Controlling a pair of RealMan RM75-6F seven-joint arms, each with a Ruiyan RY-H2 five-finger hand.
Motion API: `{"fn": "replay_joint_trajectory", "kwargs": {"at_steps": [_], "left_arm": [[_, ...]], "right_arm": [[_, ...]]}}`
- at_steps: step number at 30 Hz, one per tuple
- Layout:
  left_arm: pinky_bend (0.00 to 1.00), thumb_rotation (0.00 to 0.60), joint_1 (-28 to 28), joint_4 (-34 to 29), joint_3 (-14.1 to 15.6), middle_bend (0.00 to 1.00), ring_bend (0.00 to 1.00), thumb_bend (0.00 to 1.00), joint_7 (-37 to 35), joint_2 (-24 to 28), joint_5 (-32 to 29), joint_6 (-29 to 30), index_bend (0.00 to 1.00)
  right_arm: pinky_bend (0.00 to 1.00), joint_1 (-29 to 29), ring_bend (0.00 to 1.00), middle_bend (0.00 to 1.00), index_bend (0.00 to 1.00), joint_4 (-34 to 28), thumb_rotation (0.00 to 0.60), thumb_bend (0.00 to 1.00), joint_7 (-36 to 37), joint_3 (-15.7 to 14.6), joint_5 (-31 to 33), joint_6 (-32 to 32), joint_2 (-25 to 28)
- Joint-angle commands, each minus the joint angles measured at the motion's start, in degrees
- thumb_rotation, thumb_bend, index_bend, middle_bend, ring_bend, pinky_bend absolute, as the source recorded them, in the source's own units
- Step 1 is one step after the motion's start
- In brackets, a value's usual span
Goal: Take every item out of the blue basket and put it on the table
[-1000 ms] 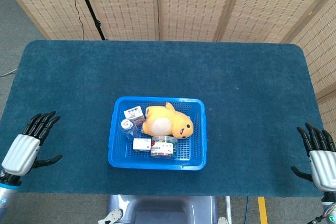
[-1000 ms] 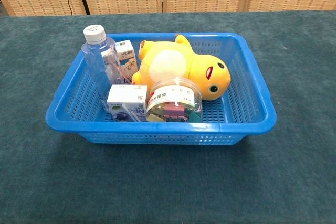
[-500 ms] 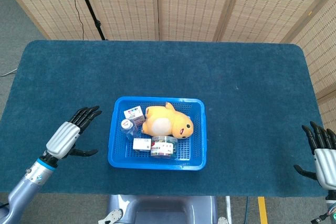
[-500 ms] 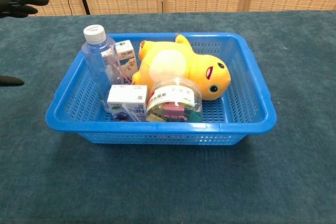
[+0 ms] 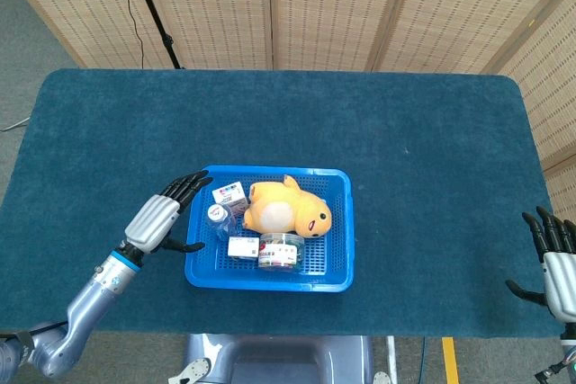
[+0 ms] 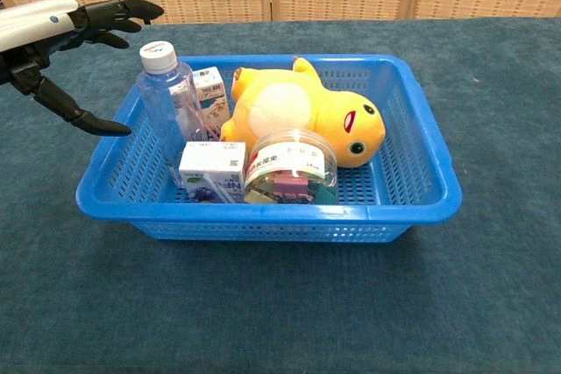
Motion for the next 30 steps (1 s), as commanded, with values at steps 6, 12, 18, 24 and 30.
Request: {"fn": "replay_joint_trajectory", "kwargs": {"at_steps": [6,12,18,24,30], "left_arm": [[0.33,0.6,-1.02,0.58,-1.1,0.03,0.14,0.04,6.22,-5.04,-3.81,0.65,0.02],[0.49,0.6,-1.14,1.49,-1.75,0.25,0.34,0.1,8.34,-8.06,-4.13,3.0,0.38],[0.59,0.6,-0.72,1.79,-2.24,0.43,0.49,0.26,11.6,-10.43,-5.38,5.3,0.57],[0.6,0.6,-0.14,0.64,-3.08,0.45,0.51,0.33,9.73,-10.02,-4.13,8.13,0.59],[0.6,0.6,0.71,-2.9,-4.41,0.45,0.51,0.32,7.32,-6.55,-0.74,12.25,0.59]], "right_arm": [[0.0,0.04,0.0,0.0,0.0,0.22,0.6,0.0,1.16,0.27,0.33,-0.11,0.31],[0.0,-0.1,0.0,0.0,0.0,0.32,0.6,0.0,1.89,0.35,0.28,0.16,0.5],[0.0,-0.23,0.0,0.0,0.0,0.41,0.6,0.0,2.73,0.4,0.13,0.4,0.67],[0.0,-0.4,0.0,0.0,0.0,0.37,0.6,0.0,2.99,0.46,0.09,0.75,0.67],[0.0,-0.49,0.0,0.0,0.0,0.25,0.6,0.0,3.09,0.45,-0.03,0.92,0.7]]}}
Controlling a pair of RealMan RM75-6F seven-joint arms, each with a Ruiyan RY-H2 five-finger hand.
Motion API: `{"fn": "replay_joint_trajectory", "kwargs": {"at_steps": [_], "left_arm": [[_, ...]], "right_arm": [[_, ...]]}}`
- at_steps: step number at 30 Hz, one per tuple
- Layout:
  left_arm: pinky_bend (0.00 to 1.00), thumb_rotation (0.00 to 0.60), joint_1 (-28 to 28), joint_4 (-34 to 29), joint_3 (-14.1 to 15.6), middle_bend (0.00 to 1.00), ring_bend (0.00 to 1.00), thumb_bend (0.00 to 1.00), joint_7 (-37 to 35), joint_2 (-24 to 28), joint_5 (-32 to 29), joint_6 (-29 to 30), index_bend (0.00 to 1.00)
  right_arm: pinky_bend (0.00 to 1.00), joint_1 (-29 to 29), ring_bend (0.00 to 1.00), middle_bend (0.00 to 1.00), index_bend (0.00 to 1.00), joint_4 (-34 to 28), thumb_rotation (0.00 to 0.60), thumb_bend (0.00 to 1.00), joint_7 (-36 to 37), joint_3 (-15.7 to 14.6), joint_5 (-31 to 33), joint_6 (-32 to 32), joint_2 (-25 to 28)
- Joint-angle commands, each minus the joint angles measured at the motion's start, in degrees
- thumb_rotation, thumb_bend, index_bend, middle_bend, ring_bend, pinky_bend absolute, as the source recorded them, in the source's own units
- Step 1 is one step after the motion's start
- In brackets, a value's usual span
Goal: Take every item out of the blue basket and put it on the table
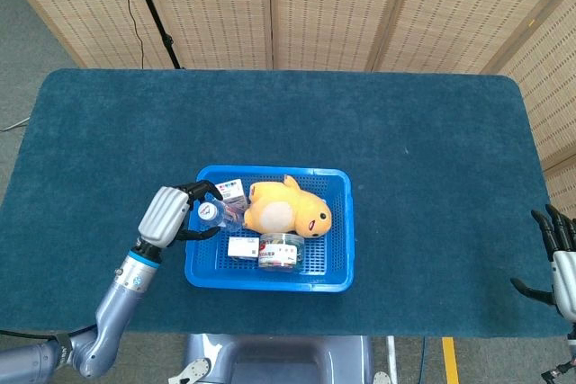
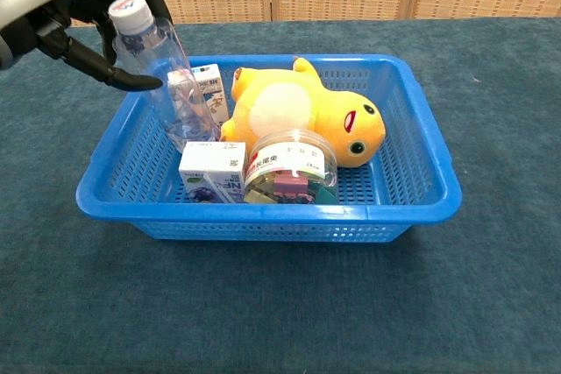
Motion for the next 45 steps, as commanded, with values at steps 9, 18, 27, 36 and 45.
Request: {"fn": "replay_joint_trajectory", "kwargs": {"at_steps": [9,18,27,36,45], "left_arm": [[0.6,0.6,1.95,-5.71,-6.32,0.45,0.51,0.31,-4.94,9.32,-0.48,6.2,0.59],[0.6,0.6,-0.91,7.46,-11.04,0.45,0.51,0.31,-13.24,10.03,-11.72,-1.78,0.59],[0.59,0.6,-6.72,28.87,-10.79,0.39,0.45,0.3,-21.59,-0.94,-14.87,-9.92,0.5],[0.03,0.6,-9.4,34.0,-7.24,0.0,0.0,0.19,-27.05,-2.45,-10.25,-14.78,0.0],[0.0,0.6,-5.7,14.16,0.01,0.0,0.0,0.11,-21.38,11.97,0.97,-10.25,0.0]], "right_arm": [[0.0,-0.22,0.0,0.0,0.0,-0.36,0.6,0.0,0.54,-0.23,-0.97,0.52,0.28],[0.0,0.18,0.0,0.0,0.0,-0.25,0.6,0.0,-1.09,-0.32,-0.69,-0.26,-0.45],[0.0,1.27,0.0,0.0,0.0,-0.26,0.6,0.0,-5.02,-0.13,1.42,-2.37,-2.06],[0.0,1.06,0.0,0.0,0.0,-0.84,0.6,0.0,-5.79,-0.03,2.0,-1.92,-2.11],[0.0,-0.01,0.0,0.0,0.0,-1.57,0.6,0.0,-3.39,-0.54,-0.23,0.14,-0.99]]}}
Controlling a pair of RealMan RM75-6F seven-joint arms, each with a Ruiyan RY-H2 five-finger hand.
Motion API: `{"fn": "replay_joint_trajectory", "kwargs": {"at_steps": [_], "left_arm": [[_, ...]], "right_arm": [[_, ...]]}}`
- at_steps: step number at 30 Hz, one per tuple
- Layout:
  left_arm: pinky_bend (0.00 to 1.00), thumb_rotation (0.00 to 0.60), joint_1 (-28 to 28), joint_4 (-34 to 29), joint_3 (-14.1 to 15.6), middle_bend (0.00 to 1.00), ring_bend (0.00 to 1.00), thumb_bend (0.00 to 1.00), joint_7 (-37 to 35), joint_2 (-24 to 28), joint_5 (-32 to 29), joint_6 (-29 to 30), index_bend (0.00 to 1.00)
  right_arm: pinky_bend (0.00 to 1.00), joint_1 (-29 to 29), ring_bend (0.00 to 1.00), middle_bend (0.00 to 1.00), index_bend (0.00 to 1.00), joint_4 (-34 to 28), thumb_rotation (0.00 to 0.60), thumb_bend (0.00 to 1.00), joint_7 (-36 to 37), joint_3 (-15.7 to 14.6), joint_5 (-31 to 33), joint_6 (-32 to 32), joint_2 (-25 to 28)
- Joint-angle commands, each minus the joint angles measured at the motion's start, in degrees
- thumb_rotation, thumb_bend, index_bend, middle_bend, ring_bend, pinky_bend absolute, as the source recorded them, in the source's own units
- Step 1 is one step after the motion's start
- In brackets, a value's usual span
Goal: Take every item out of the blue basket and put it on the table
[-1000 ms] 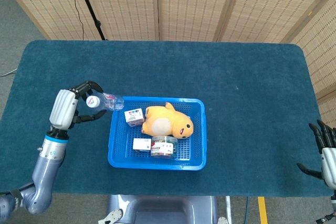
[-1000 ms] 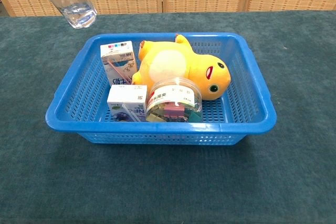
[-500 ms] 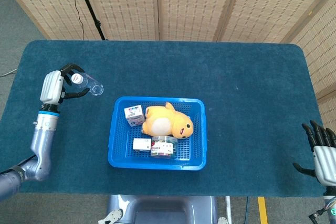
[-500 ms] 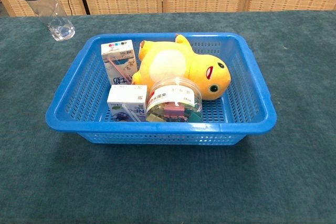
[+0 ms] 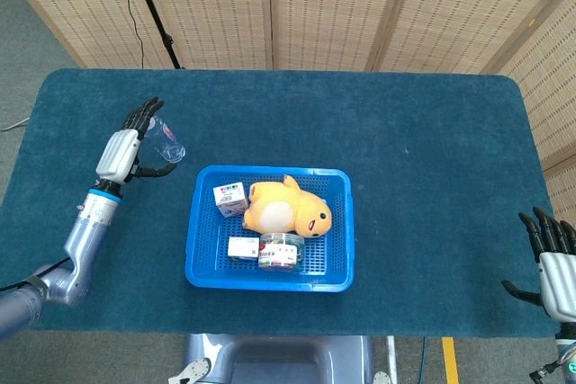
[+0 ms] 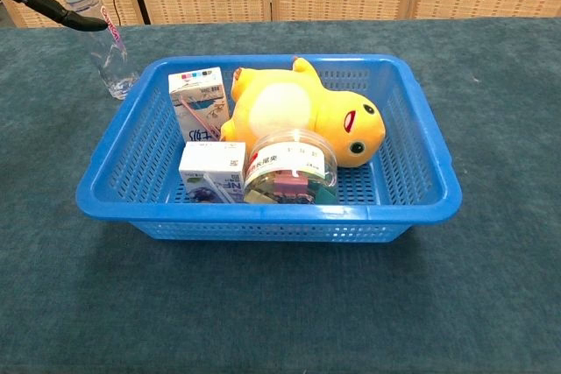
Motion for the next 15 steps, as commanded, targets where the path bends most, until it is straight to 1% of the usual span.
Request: {"fn": "replay_joint_trajectory", "kwargs": {"at_steps": [1,3,4,8,10,12,15], "left_arm": [[0.0,0.6,2.04,-15.4,5.64,0.0,0.0,0.09,6.9,10.73,6.53,0.4,0.0],[0.0,0.6,2.25,-21.41,7.1,0.0,0.0,0.06,12.48,13.68,7.19,-0.6,0.0],[0.0,0.6,2.43,-23.42,7.46,0.0,0.0,0.05,14.85,14.21,7.24,-0.48,0.0],[0.01,0.6,2.88,-29.66,8.88,0.0,0.0,0.04,25.69,14.05,6.48,-0.39,0.0],[0.04,0.6,2.77,-31.01,8.94,0.0,0.0,0.04,29.66,13.13,4.73,-0.88,0.0],[0.09,0.6,1.99,-31.53,8.6,0.0,0.0,0.04,33.83,11.26,1.56,-2.37,0.0],[0.15,0.6,0.46,-30.38,7.65,0.0,0.01,0.04,37.76,7.55,-2.55,-4.01,0.0]], "right_arm": [[0.0,-0.31,0.0,0.0,0.0,-0.03,0.6,0.0,1.0,-0.05,-0.42,0.5,0.43],[0.0,-0.45,0.0,0.0,0.0,0.07,0.6,0.0,1.66,-0.04,-0.54,0.69,0.68],[0.0,-0.5,0.0,0.0,0.0,0.11,0.6,0.0,1.94,-0.03,-0.58,0.76,0.79],[0.0,-0.75,0.0,0.0,0.0,0.42,0.6,0.0,3.19,0.09,-0.69,1.16,1.19],[0.0,-0.75,0.0,0.0,0.0,0.53,0.6,0.0,3.65,0.11,-0.73,1.1,1.3],[0.0,-0.69,0.0,0.0,0.0,0.57,0.6,0.0,4.06,0.06,-0.87,0.91,1.46],[0.0,-0.57,0.0,0.0,0.0,0.71,0.6,0.0,4.37,0.07,-0.88,0.63,1.57]]}}
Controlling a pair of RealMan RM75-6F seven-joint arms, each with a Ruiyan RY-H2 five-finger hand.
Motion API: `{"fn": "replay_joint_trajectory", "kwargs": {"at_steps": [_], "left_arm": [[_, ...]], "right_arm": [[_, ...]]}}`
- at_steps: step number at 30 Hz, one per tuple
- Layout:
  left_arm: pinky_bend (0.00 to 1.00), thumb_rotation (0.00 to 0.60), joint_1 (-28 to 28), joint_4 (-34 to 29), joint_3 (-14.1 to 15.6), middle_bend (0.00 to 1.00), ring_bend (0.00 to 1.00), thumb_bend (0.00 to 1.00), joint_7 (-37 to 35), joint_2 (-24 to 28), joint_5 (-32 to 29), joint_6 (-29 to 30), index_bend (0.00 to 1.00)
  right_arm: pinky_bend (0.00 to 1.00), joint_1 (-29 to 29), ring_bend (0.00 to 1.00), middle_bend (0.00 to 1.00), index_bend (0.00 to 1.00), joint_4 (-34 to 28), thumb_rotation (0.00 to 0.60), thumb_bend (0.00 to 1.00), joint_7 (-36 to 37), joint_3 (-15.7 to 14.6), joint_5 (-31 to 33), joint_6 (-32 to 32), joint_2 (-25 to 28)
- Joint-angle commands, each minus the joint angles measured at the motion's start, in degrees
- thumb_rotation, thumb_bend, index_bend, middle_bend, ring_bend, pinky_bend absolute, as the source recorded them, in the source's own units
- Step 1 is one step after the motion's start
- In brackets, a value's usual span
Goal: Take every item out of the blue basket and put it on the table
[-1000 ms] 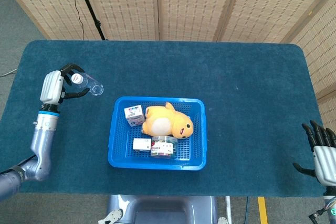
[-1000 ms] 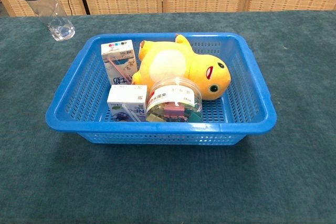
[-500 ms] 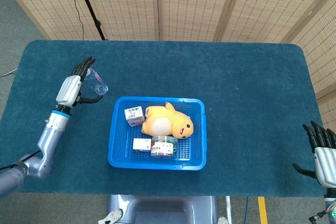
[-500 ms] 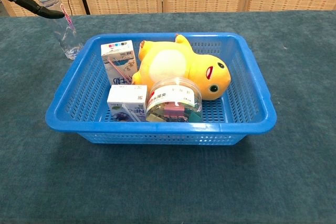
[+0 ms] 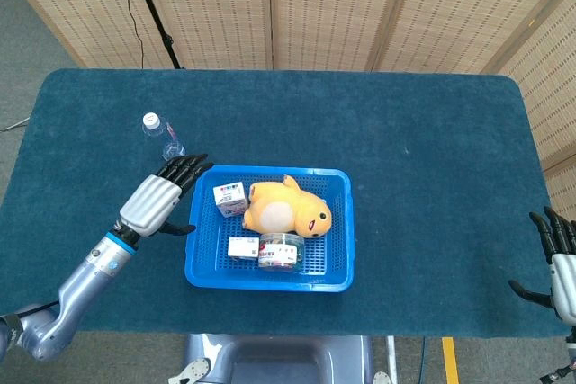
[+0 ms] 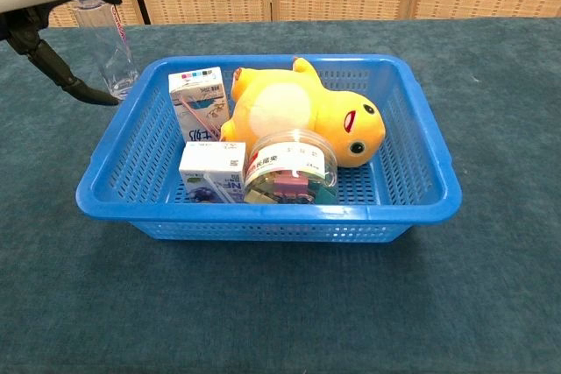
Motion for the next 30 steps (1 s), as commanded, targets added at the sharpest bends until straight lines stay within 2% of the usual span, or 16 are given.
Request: {"fn": "replay_joint_trajectory", "kwargs": {"at_steps": [1,8,16,19,24,30], "left_arm": [[0.16,0.6,-1.75,-0.69,-0.25,0.0,0.01,0.04,7.29,-4.87,-6.06,-2.3,0.0],[0.2,0.6,-3.61,2.37,-1.62,0.0,0.05,0.04,12.11,-11.41,-11.23,-2.21,0.0],[0.21,0.6,-4.27,4.22,-1.68,0.0,0.06,0.04,13.88,-13.95,-12.93,-1.55,0.02],[0.23,0.6,-4.14,5.32,-1.3,0.01,0.08,0.04,13.72,-15.18,-12.35,-0.73,0.05],[0.29,0.6,-3.49,7.45,-0.68,0.09,0.19,0.04,14.03,-17.23,-10.43,1.95,0.14],[0.33,0.6,-3.57,8.46,-0.61,0.17,0.24,0.04,15.34,-18.83,-10.75,2.4,0.23]], "right_arm": [[0.0,0.06,0.0,0.0,0.0,0.1,0.6,0.0,0.16,0.03,0.05,-0.13,0.05],[0.0,0.26,0.0,0.0,0.0,0.33,0.6,0.0,0.74,0.29,0.56,-0.56,0.14],[0.0,0.46,0.0,0.0,0.0,0.49,0.6,0.0,1.5,0.37,0.65,-1.0,0.33],[0.0,0.48,0.0,0.0,0.0,0.47,0.6,0.0,1.74,0.36,0.6,-1.07,0.41],[0.0,0.49,0.0,0.0,0.0,0.45,0.6,0.0,2.13,0.38,0.64,-1.15,0.53],[0.0,0.59,0.0,0.0,0.0,0.4,0.6,0.0,2.38,0.16,0.21,-1.41,0.68]]}}
